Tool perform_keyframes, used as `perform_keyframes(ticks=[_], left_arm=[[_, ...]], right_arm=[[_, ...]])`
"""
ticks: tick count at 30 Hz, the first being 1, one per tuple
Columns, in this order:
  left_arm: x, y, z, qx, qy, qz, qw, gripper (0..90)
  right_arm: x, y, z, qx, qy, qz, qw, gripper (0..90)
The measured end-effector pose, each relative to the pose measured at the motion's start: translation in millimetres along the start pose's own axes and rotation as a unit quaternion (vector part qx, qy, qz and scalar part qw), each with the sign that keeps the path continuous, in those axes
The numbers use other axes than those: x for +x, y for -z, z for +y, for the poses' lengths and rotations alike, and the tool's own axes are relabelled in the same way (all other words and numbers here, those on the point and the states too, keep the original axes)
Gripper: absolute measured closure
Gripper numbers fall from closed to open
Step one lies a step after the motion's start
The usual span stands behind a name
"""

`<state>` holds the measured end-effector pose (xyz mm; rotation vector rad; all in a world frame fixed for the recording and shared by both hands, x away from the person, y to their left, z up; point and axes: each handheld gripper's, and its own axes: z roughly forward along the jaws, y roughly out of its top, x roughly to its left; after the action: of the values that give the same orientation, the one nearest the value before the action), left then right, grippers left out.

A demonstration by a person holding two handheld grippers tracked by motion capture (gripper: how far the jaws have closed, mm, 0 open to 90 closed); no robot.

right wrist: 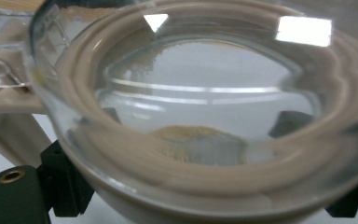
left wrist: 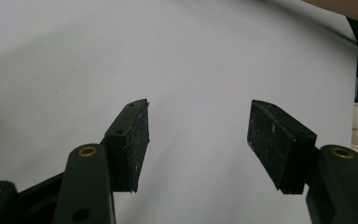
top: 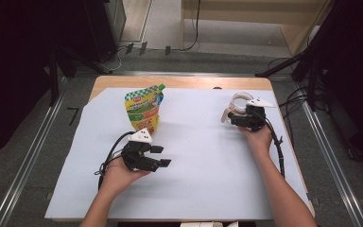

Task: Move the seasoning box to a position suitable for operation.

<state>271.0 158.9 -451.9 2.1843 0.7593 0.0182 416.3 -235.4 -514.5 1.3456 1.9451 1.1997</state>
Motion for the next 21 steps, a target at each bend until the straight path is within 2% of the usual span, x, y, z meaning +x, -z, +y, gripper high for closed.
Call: perform_keyframes(ticks=[4, 7, 9, 12, 16, 19, 20, 21], left_arm=[[0.7, 0.5, 0.0, -0.001, 0.003, 0.001, 1.0, 39.3], [0.8, 1.1, 0.0, -0.003, 0.004, 0.0, 1.0, 39.4], [1.3, 1.4, -0.1, -0.003, 0.005, 0.0, 1.0, 39.1], [2.5, 1.4, 0.0, -0.002, 0.014, -0.003, 0.9999, 39.2], [2.6, 1.5, 0.4, -0.003, 0.012, -0.004, 0.9999, 39.2], [1.6, 0.9, 1.5, -0.004, 0.012, -0.005, 0.9999, 39.2], [1.5, 0.5, 1.8, -0.003, 0.01, -0.005, 0.9999, 39.3], [1.5, 0.3, 2.1, -0.002, 0.008, -0.005, 0.9999, 39.3]], right_arm=[[4.2, 2.4, 1.6, -0.002, 0.006, 0.004, 1.0, 11.9], [9.5, 6.7, 4.3, -0.004, 0.003, 0.013, 0.9999, 12.0], [15.8, 12.6, 6.4, -0.006, 0.01, 0.021, 0.9997, 12.0], [19.1, 16.8, 6.6, -0.008, 0.009, 0.027, 0.9996, 12.0], [26.9, 25.7, 6.2, -0.008, 0.005, 0.038, 0.9992, 12.0], [35.6, 31.9, 6.4, -0.006, 0.016, 0.047, 0.9988, 12.0], [42.3, 36.8, 6.1, -0.01, 0.023, 0.055, 0.9982, 12.0], [42.3, 36.8, 6.1, -0.01, 0.023, 0.055, 0.9982, 12.0]])
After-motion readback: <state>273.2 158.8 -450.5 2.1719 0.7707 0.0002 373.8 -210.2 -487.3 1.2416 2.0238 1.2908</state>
